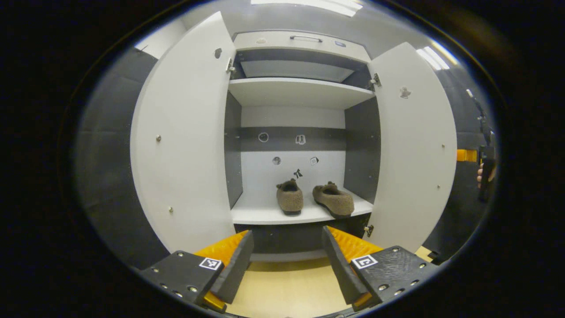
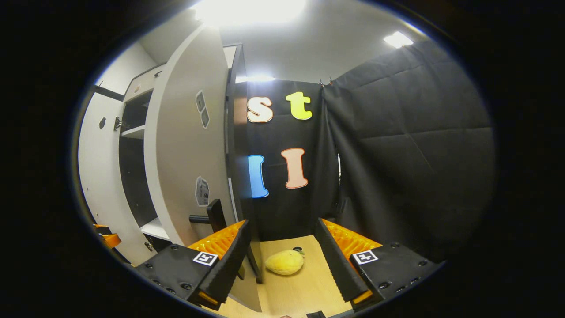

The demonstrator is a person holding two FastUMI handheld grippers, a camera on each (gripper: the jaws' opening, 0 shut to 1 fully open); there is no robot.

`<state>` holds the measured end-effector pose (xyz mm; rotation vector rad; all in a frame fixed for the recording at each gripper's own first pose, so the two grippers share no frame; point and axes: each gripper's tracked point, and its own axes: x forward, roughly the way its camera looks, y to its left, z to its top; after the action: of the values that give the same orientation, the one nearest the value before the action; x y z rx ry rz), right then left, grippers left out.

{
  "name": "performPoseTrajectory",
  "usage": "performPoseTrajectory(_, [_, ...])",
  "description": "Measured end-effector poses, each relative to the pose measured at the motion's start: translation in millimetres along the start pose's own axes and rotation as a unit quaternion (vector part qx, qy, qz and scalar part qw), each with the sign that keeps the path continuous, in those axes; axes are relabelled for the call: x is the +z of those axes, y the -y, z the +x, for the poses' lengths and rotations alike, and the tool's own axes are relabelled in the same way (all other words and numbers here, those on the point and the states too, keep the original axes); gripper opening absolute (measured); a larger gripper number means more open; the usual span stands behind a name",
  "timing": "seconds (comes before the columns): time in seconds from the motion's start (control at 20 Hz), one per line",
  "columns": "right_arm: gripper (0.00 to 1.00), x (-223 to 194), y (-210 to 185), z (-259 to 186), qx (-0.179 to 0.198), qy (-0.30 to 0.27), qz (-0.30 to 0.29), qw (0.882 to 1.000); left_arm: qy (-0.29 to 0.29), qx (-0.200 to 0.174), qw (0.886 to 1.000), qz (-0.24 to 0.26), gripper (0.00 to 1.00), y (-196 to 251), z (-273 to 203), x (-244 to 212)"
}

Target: Grab one shoe with the right hand and put it into the shoe cabinet, grab the other shoe with the left hand and put it into the shoe cabinet; then close the right door with the right hand and the left door with the left hand.

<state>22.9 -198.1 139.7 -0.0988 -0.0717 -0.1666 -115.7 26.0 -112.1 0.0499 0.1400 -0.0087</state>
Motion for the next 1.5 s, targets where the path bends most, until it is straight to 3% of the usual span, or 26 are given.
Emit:
performPoseTrajectory(0.15, [0.91,7.0,-8.5,-5.1,-0.007,0.006,-0.028,1.0,0.016,-0.009,1.0,0.015,0.9,-6.0,-12.5,3.1])
performPoseTrajectory(0.35, [0.95,5.0,-44.1,-10.7,0.023,0.0,-0.005,1.0,0.01,-0.02,1.0,-0.003,0.94,-8.3,-21.5,-1.6])
performPoseTrajectory(0.45, [0.91,5.4,-60.5,-12.4,0.032,0.003,-0.016,0.999,0.012,-0.017,1.0,-0.014,0.9,-15.8,-28.9,-3.6])
performPoseTrajectory(0.55, [0.95,6.1,-79.1,-13.0,0.047,0.007,-0.015,0.999,0.01,-0.011,1.0,-0.018,0.9,-25.8,-35.1,-5.7])
performPoseTrajectory(0.9, [0.95,6.7,-139.7,-4.4,0.101,0.018,-0.022,0.994,0.01,0.036,0.998,-0.043,0.9,-74.1,-59.5,-13.1])
performPoseTrajectory(0.95, [0.91,4.4,-150.9,-3.2,0.11,0.017,-0.017,0.994,0.011,0.045,0.998,-0.048,0.9,-81.3,-63.7,-13.4])
performPoseTrajectory(1.1, [0.95,-0.2,-187.7,-2.6,0.137,0.013,0.01,0.99,0.012,0.054,0.997,-0.05,0.9,-100.8,-78.4,-14.3])
performPoseTrajectory(1.2, [0.97,-5.7,-191.6,-6.8,0.138,0.012,0.007,0.99,0.017,0.08,0.996,-0.036,0.9,-123.3,-85.6,-11.9])
performPoseTrajectory(1.25, [0.98,-11.2,-189.7,-9.7,0.136,0.008,0.004,0.991,0.019,0.092,0.995,-0.032,0.97,-135.3,-89.1,-10.5])
performPoseTrajectory(1.5, [0.96,-51.6,-178.6,-21.5,0.118,-0.041,0.005,0.992,0.035,0.139,0.989,-0.031,0.97,-212.8,-105.9,2.3])
